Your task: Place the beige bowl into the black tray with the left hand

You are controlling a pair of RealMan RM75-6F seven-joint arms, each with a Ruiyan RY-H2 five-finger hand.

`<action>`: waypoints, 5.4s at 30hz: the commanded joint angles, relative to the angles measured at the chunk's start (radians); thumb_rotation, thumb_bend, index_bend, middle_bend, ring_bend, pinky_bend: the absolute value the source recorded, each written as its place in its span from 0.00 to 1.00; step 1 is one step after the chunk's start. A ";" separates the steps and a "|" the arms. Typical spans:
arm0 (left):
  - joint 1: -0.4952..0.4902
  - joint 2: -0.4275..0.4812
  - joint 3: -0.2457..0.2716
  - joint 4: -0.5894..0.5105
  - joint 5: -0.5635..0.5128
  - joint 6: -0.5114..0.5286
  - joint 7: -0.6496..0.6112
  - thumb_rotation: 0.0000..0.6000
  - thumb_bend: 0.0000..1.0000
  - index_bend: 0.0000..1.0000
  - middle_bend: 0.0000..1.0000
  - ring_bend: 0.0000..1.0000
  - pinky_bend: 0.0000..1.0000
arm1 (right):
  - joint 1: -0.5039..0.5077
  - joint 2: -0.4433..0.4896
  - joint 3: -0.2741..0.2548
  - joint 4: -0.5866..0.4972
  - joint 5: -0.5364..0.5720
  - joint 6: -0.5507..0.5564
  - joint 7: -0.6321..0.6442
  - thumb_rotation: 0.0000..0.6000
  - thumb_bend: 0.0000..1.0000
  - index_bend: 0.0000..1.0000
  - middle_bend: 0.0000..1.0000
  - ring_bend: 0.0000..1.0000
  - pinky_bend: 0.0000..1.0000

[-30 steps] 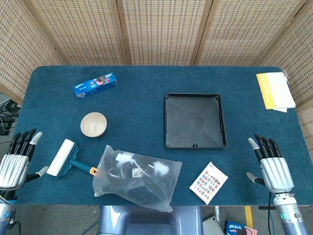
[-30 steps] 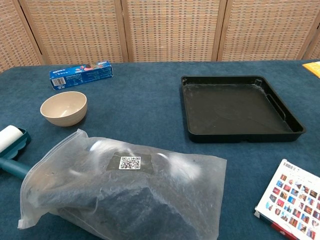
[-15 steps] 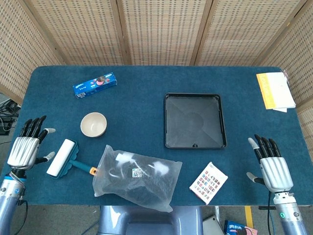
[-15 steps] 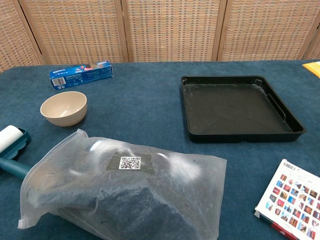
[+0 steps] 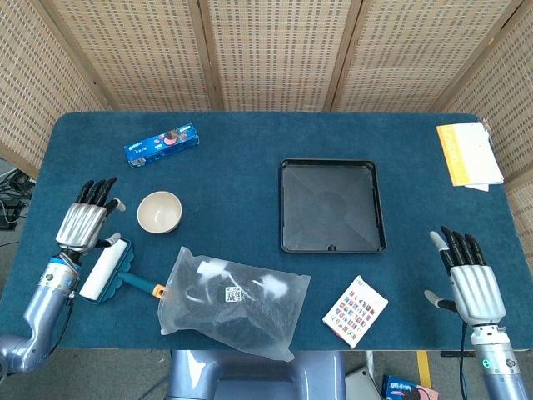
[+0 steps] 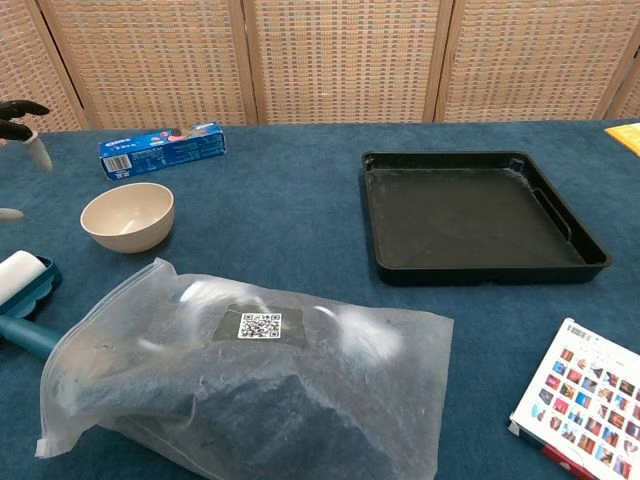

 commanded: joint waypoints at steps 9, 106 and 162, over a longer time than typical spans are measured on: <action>-0.071 -0.070 0.010 0.059 -0.043 -0.097 0.050 1.00 0.26 0.43 0.00 0.00 0.00 | -0.003 0.005 0.010 0.010 0.012 0.007 0.032 1.00 0.17 0.00 0.00 0.00 0.00; -0.787 -0.464 -0.209 0.427 -0.158 -0.394 0.234 1.00 0.56 0.66 0.00 0.00 0.00 | 0.004 0.003 0.085 0.156 0.193 -0.088 0.214 1.00 0.17 0.00 0.00 0.00 0.00; -1.044 -0.774 -0.099 0.885 -0.114 -0.620 0.090 1.00 0.28 0.33 0.00 0.00 0.00 | -0.008 0.007 0.111 0.189 0.205 -0.073 0.276 1.00 0.17 0.01 0.00 0.00 0.00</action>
